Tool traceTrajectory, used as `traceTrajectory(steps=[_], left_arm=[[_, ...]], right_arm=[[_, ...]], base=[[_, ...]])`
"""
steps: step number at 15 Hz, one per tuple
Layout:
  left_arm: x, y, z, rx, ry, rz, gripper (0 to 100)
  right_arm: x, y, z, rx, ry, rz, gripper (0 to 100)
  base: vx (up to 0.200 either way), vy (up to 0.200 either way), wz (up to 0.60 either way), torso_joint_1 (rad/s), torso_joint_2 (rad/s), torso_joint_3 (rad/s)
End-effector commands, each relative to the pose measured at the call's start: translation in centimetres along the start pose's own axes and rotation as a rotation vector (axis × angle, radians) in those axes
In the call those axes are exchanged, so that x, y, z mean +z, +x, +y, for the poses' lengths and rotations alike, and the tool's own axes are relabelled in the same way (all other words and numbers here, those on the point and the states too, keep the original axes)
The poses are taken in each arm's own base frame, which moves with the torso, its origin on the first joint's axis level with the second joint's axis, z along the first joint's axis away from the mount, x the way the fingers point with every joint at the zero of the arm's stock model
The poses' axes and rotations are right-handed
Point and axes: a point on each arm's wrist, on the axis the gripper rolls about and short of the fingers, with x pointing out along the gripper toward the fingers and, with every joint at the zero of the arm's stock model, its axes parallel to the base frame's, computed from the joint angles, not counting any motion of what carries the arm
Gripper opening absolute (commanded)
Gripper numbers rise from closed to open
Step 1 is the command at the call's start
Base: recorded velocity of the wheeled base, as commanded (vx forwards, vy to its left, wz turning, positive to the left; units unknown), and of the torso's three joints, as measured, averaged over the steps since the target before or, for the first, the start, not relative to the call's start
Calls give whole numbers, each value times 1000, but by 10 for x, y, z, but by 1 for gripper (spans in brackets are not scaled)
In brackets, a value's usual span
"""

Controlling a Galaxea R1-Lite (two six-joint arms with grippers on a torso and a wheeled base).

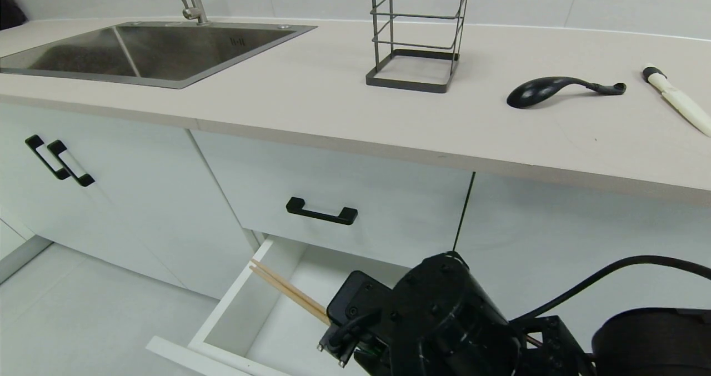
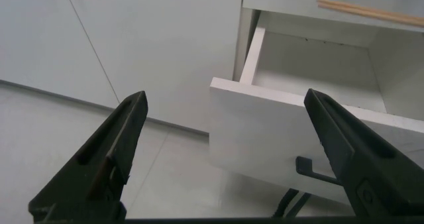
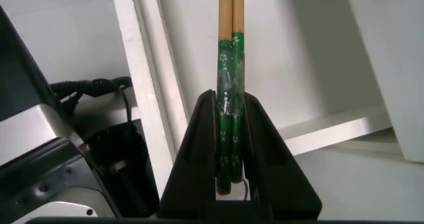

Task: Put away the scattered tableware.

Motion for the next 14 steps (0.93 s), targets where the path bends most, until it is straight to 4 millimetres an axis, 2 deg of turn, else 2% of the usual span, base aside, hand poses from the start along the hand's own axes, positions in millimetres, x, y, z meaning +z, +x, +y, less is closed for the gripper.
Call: traceTrajectory(steps=[1,3,7,14], left_arm=[[0,0,0,1,-1,0,100],[0,0,0,1,-1,0,100],[0,0,0,1,-1,0,100],[0,0,0,1,-1,0,100]], right_arm=[[1,20,4,-3,-3,28,0],[0,37,8,0,-10,52,0],[-3,69,-10,-47,18,116,0],[-6,82,-19,-79,33,136,0]], base=[[0,0,0,0,0,0],[0,0,0,0,0,0],[0,0,0,0,0,0],[0,0,0,0,0,0]])
